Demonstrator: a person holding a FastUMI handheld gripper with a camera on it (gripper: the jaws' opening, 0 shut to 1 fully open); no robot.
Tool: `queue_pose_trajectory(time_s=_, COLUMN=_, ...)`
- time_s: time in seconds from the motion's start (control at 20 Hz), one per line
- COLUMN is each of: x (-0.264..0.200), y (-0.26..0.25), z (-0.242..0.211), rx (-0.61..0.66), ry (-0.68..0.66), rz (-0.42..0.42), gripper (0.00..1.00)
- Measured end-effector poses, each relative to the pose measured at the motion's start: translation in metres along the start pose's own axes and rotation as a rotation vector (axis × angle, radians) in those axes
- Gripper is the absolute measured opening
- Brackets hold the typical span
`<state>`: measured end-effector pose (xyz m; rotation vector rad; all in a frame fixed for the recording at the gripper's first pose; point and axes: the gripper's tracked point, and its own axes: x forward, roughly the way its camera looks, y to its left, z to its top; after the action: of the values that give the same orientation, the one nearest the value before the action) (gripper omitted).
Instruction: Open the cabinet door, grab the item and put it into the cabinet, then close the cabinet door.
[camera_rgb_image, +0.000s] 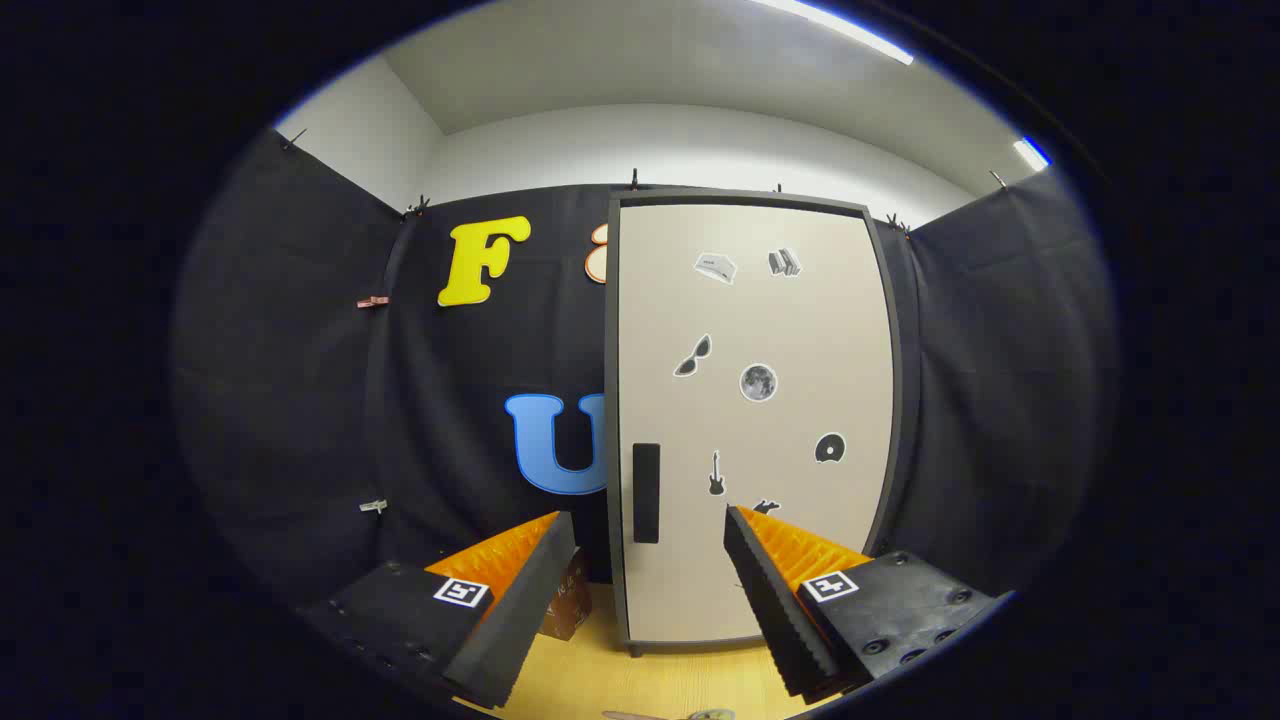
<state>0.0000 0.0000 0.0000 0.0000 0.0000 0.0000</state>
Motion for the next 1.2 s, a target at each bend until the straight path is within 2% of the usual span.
queue_pose_trajectory(time_s=1.2, x=-0.007, y=0.011, z=-0.006, rx=0.0, ry=0.01, rz=-0.045, gripper=0.97)
